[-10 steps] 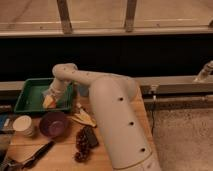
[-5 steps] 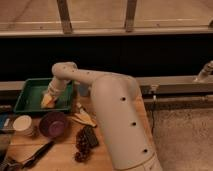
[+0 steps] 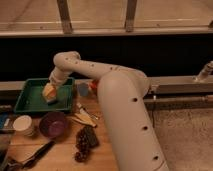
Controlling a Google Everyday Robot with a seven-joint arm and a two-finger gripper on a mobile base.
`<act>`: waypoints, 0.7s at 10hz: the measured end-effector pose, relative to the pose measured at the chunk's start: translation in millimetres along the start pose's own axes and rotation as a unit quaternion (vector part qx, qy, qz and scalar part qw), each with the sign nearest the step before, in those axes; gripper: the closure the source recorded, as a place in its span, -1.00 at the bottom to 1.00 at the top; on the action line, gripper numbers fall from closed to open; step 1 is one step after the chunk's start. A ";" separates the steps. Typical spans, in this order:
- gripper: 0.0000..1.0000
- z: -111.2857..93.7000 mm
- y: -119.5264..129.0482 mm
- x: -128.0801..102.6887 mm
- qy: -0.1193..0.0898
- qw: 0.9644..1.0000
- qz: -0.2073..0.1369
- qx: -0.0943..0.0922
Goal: Place apple in table surface
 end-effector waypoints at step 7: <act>1.00 -105.2 -41.4 106.7 -0.025 0.989 0.114 0.088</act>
